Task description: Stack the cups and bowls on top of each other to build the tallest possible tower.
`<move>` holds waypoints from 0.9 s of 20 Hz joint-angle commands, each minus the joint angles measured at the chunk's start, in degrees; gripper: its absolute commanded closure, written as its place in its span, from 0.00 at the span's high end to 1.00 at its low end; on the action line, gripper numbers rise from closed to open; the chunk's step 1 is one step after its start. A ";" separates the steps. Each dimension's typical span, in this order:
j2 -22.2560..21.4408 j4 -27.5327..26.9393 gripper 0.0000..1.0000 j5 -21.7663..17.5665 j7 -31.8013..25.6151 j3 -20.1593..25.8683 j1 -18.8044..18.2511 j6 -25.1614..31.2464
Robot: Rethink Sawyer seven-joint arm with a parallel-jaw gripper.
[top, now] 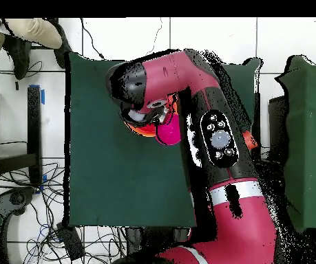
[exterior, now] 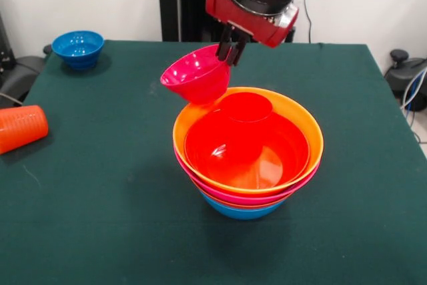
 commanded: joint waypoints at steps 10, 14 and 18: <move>-0.08 -4.35 0.00 3.18 -2.55 -4.36 2.61 13.53; -1.51 -5.09 0.00 4.73 -2.87 -4.30 2.48 17.67; -3.13 -5.07 0.00 5.97 -2.79 -4.35 2.62 20.67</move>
